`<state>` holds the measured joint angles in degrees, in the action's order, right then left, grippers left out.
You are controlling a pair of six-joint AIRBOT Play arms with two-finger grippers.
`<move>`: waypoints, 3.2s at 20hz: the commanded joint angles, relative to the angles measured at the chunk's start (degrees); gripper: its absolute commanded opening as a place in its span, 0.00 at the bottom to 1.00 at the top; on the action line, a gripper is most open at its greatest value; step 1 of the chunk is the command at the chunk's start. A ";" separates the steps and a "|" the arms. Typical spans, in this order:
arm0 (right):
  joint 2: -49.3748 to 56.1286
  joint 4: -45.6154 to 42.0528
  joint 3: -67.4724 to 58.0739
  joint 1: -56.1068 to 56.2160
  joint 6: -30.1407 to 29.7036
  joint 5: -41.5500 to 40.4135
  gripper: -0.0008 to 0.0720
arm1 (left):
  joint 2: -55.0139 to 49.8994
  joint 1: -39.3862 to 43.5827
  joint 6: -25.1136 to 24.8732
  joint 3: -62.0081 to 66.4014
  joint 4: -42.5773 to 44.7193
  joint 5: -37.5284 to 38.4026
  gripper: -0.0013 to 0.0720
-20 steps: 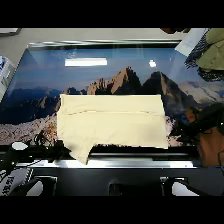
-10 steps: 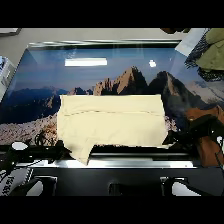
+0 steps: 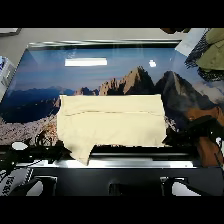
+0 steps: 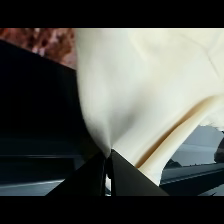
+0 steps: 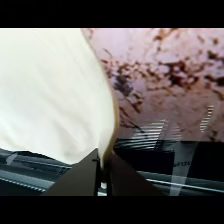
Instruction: Fold the clothes and pants, and hang the long-sleeved shirts on hangers.
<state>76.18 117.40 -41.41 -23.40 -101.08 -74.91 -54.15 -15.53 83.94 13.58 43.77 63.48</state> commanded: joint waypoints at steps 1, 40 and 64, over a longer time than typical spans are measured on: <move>-2.16 1.51 0.17 0.02 -0.02 -1.53 0.05 | 0.00 0.00 0.04 1.16 2.54 1.20 0.04; 10.84 13.18 -15.06 5.68 7.85 25.18 0.09 | -54.90 7.52 -1.14 80.59 22.27 18.45 0.05; 26.14 12.79 -31.91 4.04 0.35 0.55 0.91 | -45.90 5.38 2.21 89.68 24.39 23.02 0.57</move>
<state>100.99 131.24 -73.41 -22.02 -99.77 -76.38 -100.12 -10.09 86.06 103.20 68.14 86.54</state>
